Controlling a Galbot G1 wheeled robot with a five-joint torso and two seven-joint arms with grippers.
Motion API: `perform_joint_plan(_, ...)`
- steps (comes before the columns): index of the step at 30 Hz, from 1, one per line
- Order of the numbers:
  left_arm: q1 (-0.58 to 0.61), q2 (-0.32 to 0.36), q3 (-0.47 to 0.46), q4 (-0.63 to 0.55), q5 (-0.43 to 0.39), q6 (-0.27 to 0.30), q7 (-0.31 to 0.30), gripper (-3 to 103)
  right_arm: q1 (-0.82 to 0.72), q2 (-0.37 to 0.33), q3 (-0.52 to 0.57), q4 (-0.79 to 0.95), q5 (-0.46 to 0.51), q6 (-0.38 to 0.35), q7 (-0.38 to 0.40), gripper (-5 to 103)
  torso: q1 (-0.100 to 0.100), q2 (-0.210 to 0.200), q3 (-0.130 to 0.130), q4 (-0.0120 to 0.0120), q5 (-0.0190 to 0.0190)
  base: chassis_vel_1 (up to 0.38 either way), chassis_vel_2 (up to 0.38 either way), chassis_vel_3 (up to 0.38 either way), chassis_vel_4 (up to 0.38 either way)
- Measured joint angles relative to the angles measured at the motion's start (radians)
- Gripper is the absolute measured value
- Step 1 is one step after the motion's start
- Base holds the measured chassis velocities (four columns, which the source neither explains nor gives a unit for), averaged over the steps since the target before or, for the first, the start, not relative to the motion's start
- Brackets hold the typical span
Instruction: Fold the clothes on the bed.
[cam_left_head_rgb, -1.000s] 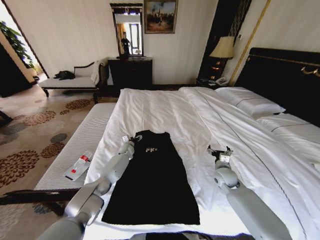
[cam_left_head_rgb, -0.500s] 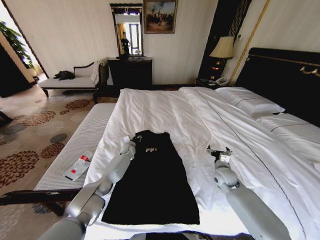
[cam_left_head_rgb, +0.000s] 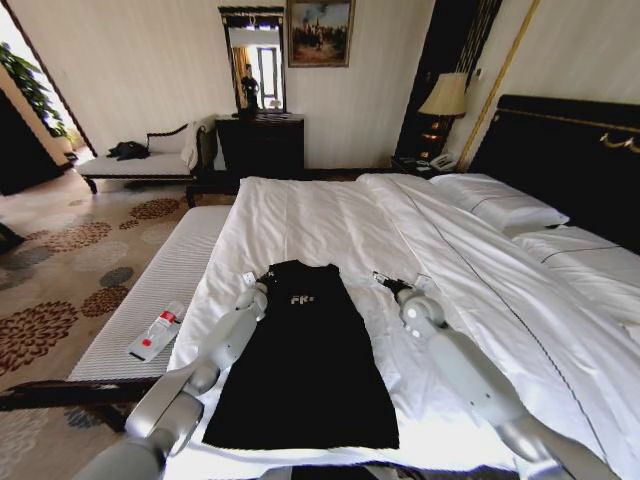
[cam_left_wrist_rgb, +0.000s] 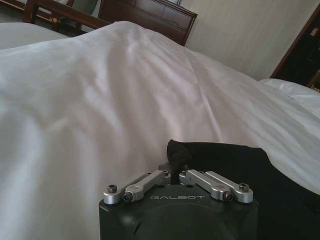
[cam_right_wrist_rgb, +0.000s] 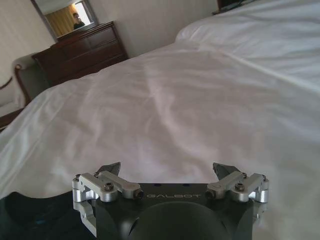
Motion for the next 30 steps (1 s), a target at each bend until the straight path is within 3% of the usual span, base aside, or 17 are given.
perform_joint_plan(3, 0.006, 0.007, 0.006, -0.007, 0.0, 0.0, -0.001, 2, 0.045, 0.049, -0.027, -0.073, 0.005, 0.005, -0.043, 100, 0.0, 0.0, 0.0, 0.0, 0.0001, 0.0, 0.0, 0.0, 0.0)
perform_joint_plan(5, 0.009, 0.013, 0.013, -0.009, -0.001, -0.001, -0.003, 2, 0.119, 0.147, -0.072, -0.232, -0.012, 0.026, -0.115, 100, 0.0, 0.0, 0.0, 0.0001, 0.0002, 0.0, 0.0, 0.0, 0.0)
perform_joint_plan(11, 0.012, 0.023, 0.025, -0.015, -0.006, -0.001, -0.008, 2, 0.22, 0.272, -0.015, -0.474, -0.04, 0.05, -0.166, 100, 0.0, 0.0, 0.0, 0.0002, 0.0001, 0.0, 0.0, 0.0, 0.0)
perform_joint_plan(17, 0.008, 0.016, 0.041, -0.015, -0.006, -0.001, -0.011, 2, 0.241, 0.277, 0.014, -0.539, -0.054, 0.056, -0.181, 100, 0.0, 0.0, 0.0, -0.0005, 0.0002, 0.0, 0.0, 0.0, 0.0)
perform_joint_plan(30, 0.015, 0.016, 0.04, -0.019, -0.005, -0.004, -0.007, 2, 0.203, 0.294, -0.022, -0.477, -0.052, 0.026, -0.169, 100, 0.0, 0.0, 0.0, -0.0001, 0.0004, 0.0, 0.0, 0.0, 0.0)
